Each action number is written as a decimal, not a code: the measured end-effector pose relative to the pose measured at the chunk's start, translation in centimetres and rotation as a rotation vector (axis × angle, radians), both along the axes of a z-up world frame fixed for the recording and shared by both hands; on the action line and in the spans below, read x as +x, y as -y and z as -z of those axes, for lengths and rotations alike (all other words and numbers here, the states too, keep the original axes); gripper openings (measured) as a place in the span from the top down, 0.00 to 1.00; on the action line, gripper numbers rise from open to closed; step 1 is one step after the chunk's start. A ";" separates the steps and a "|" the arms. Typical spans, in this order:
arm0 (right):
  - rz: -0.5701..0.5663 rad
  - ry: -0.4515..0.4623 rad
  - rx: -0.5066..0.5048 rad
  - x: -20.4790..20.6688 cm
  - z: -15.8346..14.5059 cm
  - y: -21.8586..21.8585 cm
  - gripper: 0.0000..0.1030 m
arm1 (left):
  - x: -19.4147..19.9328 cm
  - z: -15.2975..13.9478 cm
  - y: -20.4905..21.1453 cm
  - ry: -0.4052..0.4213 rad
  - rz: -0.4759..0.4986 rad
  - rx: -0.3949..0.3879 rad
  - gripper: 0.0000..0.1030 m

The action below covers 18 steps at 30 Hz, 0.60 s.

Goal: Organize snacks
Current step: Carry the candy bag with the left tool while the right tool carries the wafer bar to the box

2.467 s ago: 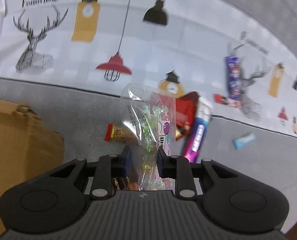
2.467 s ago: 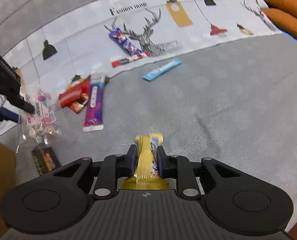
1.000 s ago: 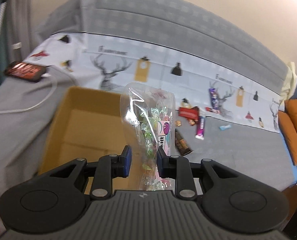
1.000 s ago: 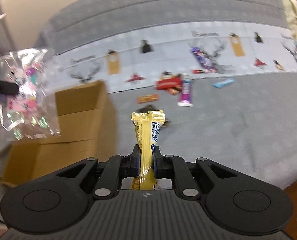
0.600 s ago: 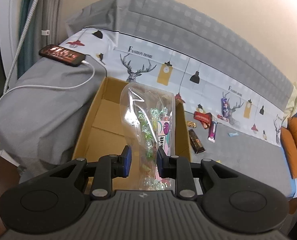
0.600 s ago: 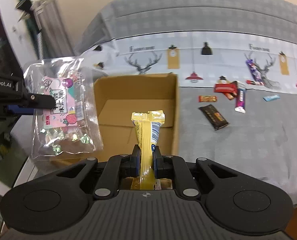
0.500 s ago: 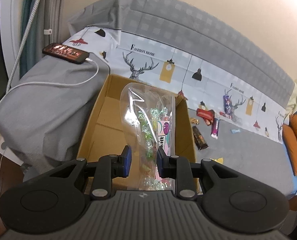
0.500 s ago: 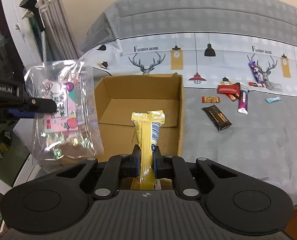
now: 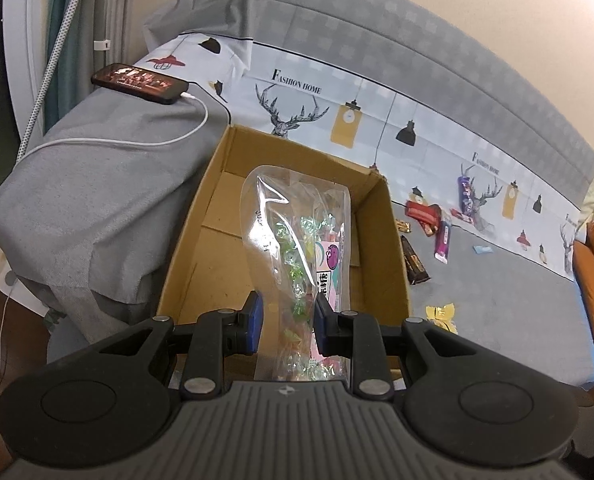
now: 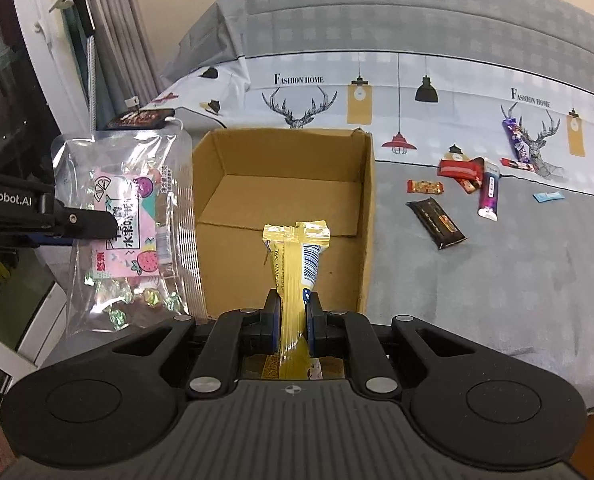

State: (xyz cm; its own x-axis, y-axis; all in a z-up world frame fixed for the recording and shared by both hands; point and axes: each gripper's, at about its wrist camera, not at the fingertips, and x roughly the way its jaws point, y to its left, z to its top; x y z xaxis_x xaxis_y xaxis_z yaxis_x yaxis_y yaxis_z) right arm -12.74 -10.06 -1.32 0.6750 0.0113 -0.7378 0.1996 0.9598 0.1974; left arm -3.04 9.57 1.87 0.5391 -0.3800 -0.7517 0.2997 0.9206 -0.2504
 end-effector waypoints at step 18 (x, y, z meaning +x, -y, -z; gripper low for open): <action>-0.028 -0.023 -0.012 4.1 0.8 -0.9 0.87 | 3.8 0.9 0.3 0.007 -0.010 0.037 0.72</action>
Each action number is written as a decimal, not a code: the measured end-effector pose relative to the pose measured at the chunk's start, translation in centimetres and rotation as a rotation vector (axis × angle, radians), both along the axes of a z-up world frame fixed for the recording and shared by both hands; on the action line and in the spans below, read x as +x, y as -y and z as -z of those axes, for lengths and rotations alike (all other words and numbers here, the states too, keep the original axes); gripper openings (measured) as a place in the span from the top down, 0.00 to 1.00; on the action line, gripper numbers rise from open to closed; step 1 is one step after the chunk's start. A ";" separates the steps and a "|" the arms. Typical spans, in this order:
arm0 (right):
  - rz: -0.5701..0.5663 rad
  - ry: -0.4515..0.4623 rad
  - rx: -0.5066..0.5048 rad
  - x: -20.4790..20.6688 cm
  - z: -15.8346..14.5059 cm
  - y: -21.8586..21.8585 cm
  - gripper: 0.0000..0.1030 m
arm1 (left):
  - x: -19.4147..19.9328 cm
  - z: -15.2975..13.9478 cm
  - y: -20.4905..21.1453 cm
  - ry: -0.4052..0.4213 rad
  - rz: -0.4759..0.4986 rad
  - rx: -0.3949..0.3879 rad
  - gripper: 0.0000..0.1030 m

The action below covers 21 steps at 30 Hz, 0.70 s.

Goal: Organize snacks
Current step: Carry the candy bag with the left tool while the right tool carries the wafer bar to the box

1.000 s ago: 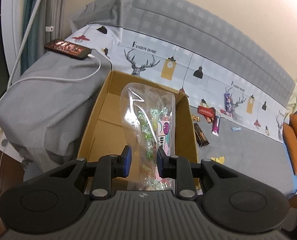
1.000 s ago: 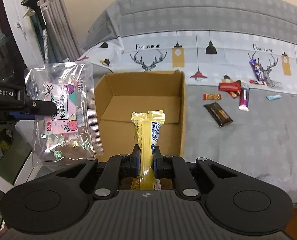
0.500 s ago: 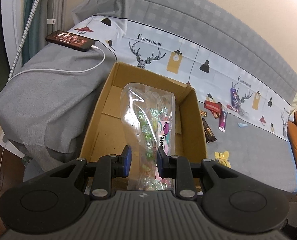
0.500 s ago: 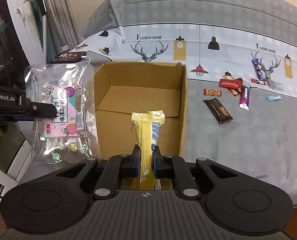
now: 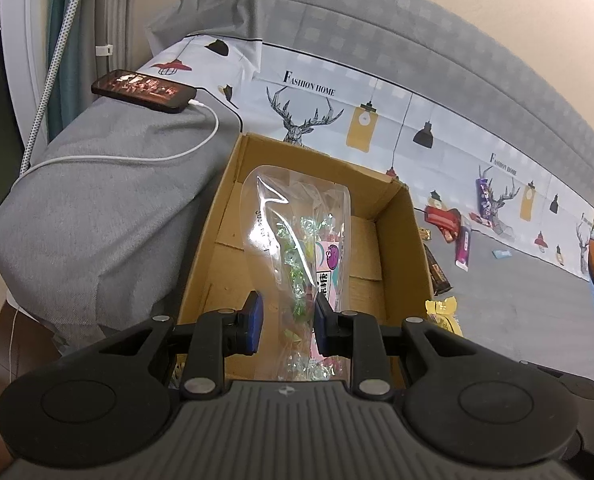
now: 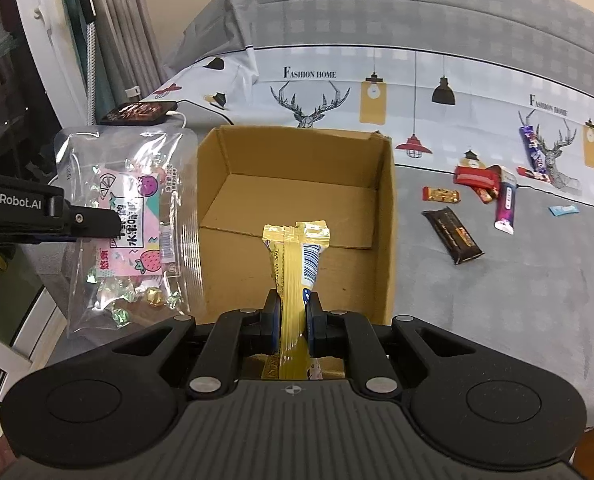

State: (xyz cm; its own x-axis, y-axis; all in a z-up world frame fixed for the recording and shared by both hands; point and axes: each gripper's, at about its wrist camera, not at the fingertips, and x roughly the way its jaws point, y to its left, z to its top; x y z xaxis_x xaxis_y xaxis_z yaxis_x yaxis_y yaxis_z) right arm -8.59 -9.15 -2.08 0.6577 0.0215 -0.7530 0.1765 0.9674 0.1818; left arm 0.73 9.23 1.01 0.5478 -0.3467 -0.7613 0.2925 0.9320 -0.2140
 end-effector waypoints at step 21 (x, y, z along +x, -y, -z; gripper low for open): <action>0.004 -0.079 0.039 5.6 3.7 1.4 0.87 | 6.0 4.7 2.2 -0.119 0.020 0.074 0.72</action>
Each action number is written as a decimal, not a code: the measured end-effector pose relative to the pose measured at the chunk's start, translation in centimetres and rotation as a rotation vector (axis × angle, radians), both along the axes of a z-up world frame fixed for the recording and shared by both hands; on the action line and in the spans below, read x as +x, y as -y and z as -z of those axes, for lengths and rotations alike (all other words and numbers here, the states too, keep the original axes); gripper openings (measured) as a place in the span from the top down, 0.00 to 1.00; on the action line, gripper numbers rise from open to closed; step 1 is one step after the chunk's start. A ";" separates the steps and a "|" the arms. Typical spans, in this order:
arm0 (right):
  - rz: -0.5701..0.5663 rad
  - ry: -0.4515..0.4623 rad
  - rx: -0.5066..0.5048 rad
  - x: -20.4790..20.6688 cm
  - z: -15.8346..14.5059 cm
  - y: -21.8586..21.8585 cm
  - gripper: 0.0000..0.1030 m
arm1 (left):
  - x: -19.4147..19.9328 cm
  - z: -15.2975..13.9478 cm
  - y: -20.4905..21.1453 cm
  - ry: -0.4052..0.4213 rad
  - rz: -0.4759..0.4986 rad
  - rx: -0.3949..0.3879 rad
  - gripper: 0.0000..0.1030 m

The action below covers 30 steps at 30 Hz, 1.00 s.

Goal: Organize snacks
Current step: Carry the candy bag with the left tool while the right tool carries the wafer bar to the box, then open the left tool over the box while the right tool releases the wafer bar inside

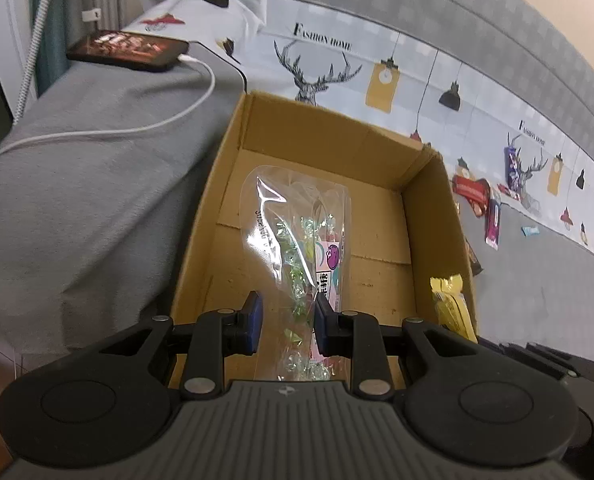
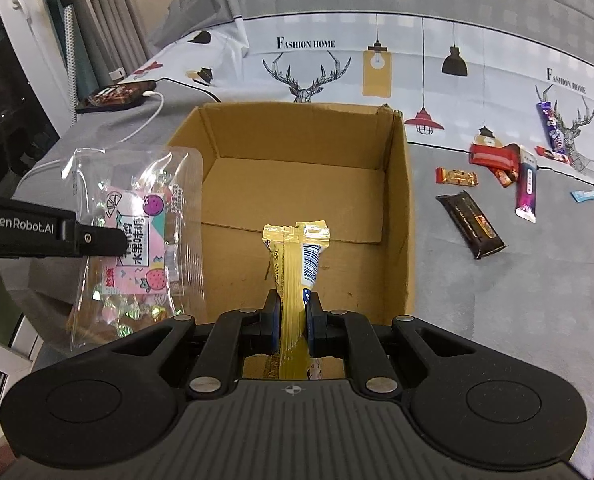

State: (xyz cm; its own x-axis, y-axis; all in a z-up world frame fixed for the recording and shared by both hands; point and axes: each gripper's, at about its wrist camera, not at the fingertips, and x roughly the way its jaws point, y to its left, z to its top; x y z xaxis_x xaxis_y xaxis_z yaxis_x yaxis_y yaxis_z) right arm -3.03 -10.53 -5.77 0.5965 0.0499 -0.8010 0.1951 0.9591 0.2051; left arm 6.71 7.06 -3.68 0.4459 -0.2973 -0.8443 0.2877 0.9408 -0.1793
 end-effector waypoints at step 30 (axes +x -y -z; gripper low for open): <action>0.055 -0.047 -0.007 4.8 3.8 2.0 0.30 | 4.2 3.1 1.7 0.015 -0.001 0.069 0.00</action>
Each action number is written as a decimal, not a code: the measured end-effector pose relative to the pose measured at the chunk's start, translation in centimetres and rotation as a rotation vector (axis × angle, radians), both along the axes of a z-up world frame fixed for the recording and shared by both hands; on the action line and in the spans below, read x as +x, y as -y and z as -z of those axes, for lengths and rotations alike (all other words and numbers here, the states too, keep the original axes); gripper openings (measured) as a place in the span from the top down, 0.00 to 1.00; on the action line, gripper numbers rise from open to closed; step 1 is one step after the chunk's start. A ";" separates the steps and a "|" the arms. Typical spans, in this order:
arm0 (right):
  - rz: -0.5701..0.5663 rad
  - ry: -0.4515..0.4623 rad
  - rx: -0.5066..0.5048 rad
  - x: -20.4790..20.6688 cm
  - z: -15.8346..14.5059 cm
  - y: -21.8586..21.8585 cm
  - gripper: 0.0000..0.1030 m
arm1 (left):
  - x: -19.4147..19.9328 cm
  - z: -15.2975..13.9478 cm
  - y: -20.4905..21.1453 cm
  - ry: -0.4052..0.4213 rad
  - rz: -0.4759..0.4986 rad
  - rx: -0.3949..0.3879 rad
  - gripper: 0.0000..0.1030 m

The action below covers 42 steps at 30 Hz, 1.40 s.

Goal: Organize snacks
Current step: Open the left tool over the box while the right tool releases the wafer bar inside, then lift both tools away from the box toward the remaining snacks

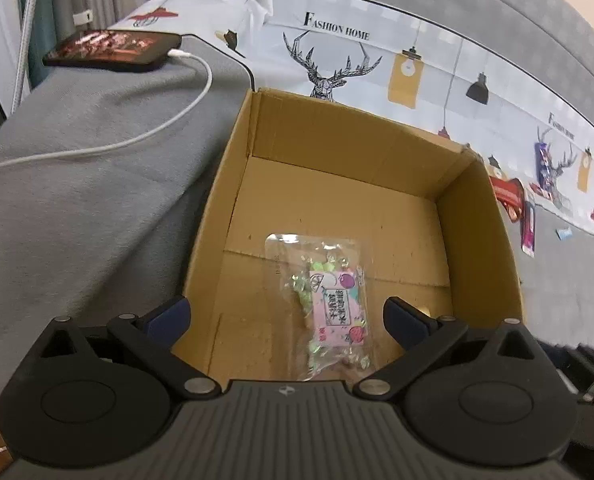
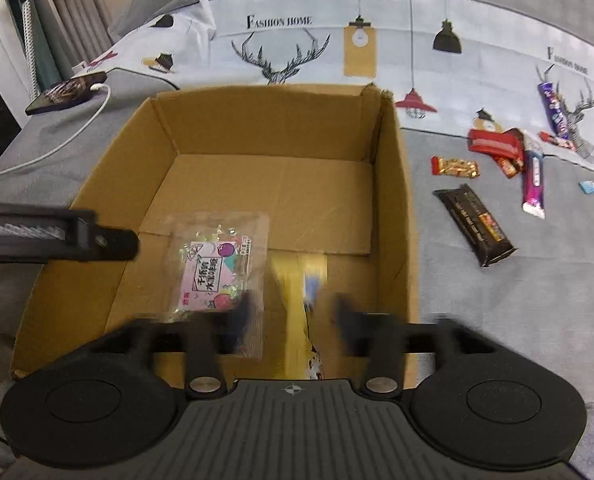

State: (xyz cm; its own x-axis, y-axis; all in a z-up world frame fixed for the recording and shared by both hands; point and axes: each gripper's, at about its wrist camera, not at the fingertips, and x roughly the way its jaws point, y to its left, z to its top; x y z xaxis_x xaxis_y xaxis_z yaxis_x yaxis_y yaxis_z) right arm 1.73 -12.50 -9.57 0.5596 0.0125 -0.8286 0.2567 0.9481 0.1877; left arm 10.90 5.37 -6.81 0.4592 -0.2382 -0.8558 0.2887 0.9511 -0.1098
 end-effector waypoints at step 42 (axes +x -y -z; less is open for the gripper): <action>0.057 -0.021 0.024 -6.5 -0.9 -1.1 0.06 | -7.9 -9.8 -6.7 -0.028 -0.084 -0.043 0.00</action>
State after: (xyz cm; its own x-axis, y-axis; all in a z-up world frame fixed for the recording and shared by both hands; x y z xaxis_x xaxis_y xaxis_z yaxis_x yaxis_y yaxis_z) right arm -4.76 -11.41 -8.71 0.5428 0.0008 -0.8399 0.3141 0.9272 0.2039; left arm 2.96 12.11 3.04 0.4554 -0.2370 -0.8582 0.2049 0.9659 -0.1580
